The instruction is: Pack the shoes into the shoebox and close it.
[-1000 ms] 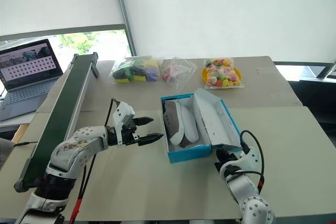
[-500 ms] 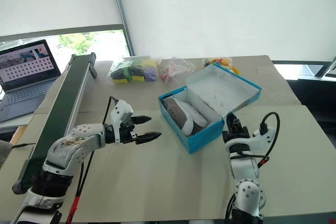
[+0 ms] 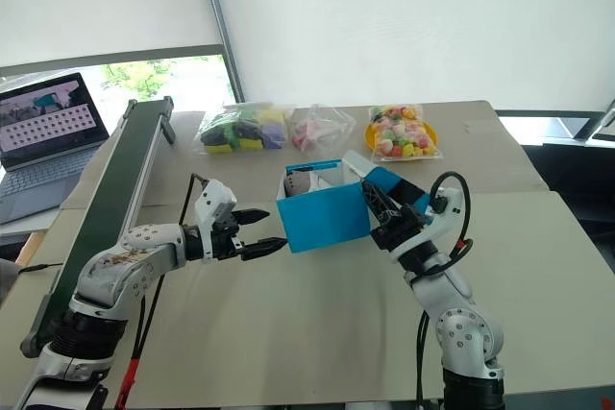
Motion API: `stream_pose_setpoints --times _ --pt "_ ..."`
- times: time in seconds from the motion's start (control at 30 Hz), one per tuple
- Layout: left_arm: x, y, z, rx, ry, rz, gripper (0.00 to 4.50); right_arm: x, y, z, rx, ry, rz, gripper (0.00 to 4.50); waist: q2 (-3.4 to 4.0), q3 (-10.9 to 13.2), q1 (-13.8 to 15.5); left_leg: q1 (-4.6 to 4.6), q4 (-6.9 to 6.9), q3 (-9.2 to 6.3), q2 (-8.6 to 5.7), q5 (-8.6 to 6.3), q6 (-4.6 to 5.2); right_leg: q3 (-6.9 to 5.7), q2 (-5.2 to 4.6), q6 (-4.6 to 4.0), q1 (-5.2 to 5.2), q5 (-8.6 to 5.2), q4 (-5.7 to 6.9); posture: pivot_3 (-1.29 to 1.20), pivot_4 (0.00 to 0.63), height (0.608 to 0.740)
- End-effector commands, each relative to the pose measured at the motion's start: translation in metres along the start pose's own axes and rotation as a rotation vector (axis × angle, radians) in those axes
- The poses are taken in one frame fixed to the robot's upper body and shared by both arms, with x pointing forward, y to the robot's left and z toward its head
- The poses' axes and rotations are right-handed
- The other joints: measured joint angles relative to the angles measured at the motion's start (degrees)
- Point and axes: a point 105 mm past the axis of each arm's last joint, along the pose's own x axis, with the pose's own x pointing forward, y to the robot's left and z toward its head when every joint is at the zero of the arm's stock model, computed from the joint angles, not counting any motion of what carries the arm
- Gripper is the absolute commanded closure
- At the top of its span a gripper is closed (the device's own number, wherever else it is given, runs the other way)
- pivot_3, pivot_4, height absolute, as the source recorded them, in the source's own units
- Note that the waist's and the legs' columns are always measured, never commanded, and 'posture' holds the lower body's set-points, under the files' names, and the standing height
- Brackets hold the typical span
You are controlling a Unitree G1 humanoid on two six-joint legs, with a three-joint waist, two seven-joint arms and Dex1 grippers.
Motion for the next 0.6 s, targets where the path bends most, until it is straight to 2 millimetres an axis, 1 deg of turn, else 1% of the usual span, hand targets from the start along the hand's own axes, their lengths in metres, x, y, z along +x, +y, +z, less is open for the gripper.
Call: stream_pose_setpoints --times 0.03,0.13,0.27,0.37,0.43,0.47,0.5,0.57,0.6 --pt "-0.003 -0.005 0.014 0.038 -0.043 -0.007 0.0 0.005 0.014 0.003 -0.022 0.014 0.066 4.45 0.0 0.0 -0.01 0.0 0.0 0.01 0.0 0.0 0.0 0.0 0.0 0.0 0.0 0.0 0.0 0.0 0.15 0.661" --pt "-0.004 -0.005 0.014 0.038 -0.042 -0.004 0.0 0.002 0.009 0.0 -0.032 0.046 0.047 4.45 0.0 0.0 0.04 0.01 0.0 -0.01 0.02 0.0 0.0 -0.01 0.03 0.0 0.0 0.0 0.01 0.0 0.15 0.661" --pt "-0.005 -0.005 0.014 0.041 -0.04 -0.003 0.0 -0.012 -0.006 -0.021 -0.035 0.177 -0.041 4.45 -0.01 0.0 0.06 0.0 0.0 -0.01 0.01 0.0 0.0 -0.01 0.01 0.0 0.02 0.0 0.01 0.0 0.15 0.661" --pt "-0.006 -0.005 0.013 0.04 -0.038 -0.002 0.0 -0.034 -0.018 -0.044 0.022 0.26 -0.138 4.45 -0.03 -0.01 0.37 0.0 0.0 -0.03 0.03 0.0 0.0 -0.03 0.01 0.0 0.04 0.0 0.01 0.0 0.15 0.661" --pt "-0.006 -0.005 0.012 0.039 -0.037 -0.003 0.0 -0.049 -0.028 -0.062 0.074 0.308 -0.234 4.45 -0.02 -0.01 0.71 -0.03 -0.01 -0.04 0.05 -0.01 0.01 -0.03 0.02 -0.01 0.01 0.0 0.0 0.0 0.15 0.661" --pt "-0.006 -0.005 0.012 0.038 -0.036 -0.003 0.0 -0.053 -0.029 -0.072 0.082 0.337 -0.26 4.45 -0.02 0.0 0.72 -0.02 -0.01 -0.03 0.05 -0.01 0.02 -0.01 0.01 -0.04 0.0 -0.02 0.01 0.0 0.15 0.661" --pt "-0.007 -0.005 0.012 0.038 -0.035 -0.004 0.0 -0.056 -0.029 -0.08 0.09 0.365 -0.279 4.45 -0.02 0.0 0.7 -0.03 -0.01 0.0 0.05 -0.02 0.02 0.01 0.0 -0.04 0.0 -0.02 0.0 0.0 0.15 0.661" --pt "-0.007 -0.006 0.011 0.038 -0.036 -0.004 0.0 -0.058 -0.036 -0.095 0.117 0.387 -0.357 4.45 -0.05 0.01 0.71 0.0 0.0 0.08 0.02 -0.01 0.02 0.07 -0.04 -0.04 0.02 -0.02 -0.02 0.0 0.15 0.661" --pt "-0.007 -0.006 0.011 0.038 -0.036 -0.006 0.0 -0.054 -0.041 -0.099 0.122 0.382 -0.392 4.45 -0.06 0.01 0.76 0.02 0.0 0.09 0.02 -0.01 0.02 0.06 -0.04 -0.03 0.05 -0.02 -0.04 0.0 0.15 0.661"
